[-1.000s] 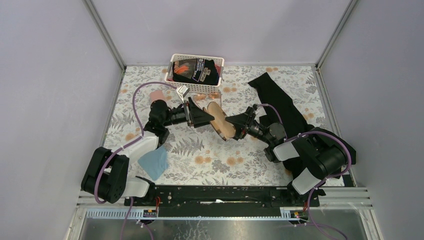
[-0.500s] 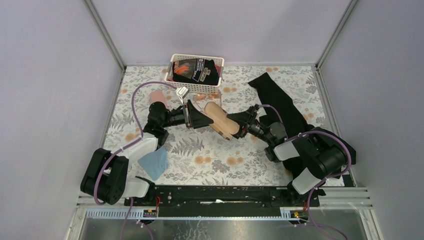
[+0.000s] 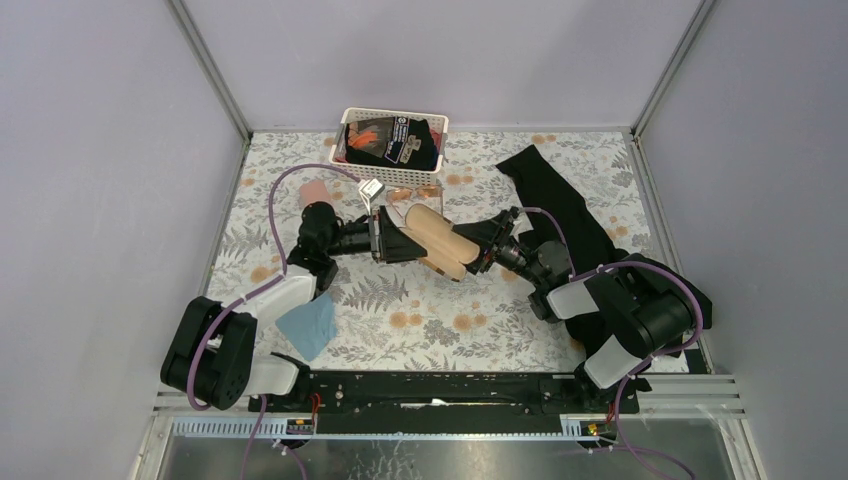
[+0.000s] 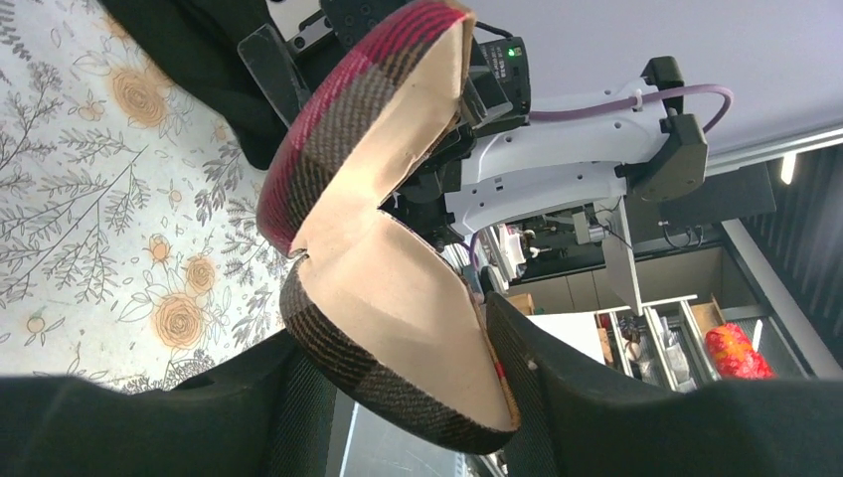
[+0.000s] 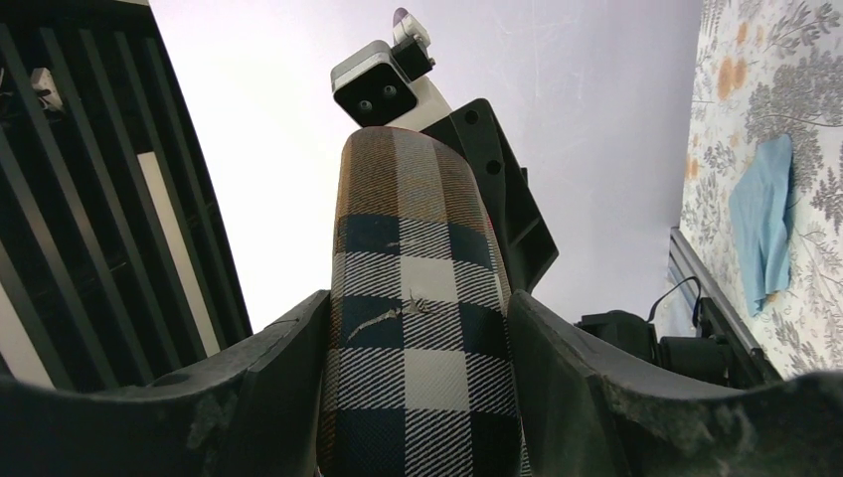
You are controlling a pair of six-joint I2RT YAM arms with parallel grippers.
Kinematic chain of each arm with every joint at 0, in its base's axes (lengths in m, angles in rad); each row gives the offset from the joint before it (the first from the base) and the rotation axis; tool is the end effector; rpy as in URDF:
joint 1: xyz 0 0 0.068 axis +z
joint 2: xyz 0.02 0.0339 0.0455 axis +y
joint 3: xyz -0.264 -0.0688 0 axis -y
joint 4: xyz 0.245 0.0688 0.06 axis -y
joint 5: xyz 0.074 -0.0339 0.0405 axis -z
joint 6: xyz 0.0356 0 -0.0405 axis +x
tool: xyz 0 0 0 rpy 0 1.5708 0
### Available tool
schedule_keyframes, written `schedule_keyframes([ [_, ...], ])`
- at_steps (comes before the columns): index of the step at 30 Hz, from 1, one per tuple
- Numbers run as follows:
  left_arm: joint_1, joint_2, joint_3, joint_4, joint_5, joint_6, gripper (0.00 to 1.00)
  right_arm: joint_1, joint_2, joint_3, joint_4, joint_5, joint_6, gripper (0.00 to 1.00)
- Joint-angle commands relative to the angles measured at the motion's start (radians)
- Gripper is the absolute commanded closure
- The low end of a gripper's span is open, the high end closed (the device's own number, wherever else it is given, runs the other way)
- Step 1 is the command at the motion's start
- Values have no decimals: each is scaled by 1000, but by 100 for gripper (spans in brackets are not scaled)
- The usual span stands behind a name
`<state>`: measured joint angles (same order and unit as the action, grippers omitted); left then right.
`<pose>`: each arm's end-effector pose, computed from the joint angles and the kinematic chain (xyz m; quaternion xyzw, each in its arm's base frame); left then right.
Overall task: Organize the sunglasses
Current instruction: Open the sunglasses case.
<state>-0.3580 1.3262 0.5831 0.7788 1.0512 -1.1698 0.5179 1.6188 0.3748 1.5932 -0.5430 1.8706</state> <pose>0.2408 -0.1231 0.2513 0.0946 0.6944 -0.6822 0.2085 0.2223 0.1478 0.2002 0.1745 0.5684 0.7904 0.1472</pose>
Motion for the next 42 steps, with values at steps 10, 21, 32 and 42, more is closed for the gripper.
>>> schedule_keyframes([
  [10,-25,6,99,-205,-86,46,100,21,-9,7,116,-116,-87,29],
  [21,-25,-3,115,-252,-104,41,100,21,-3,-11,116,-133,-107,19],
  [32,-22,-10,216,-537,-183,131,100,19,-218,-106,-501,-177,-446,3],
  [42,-25,59,280,-737,-232,252,100,20,-643,240,-1809,230,-1177,0],
])
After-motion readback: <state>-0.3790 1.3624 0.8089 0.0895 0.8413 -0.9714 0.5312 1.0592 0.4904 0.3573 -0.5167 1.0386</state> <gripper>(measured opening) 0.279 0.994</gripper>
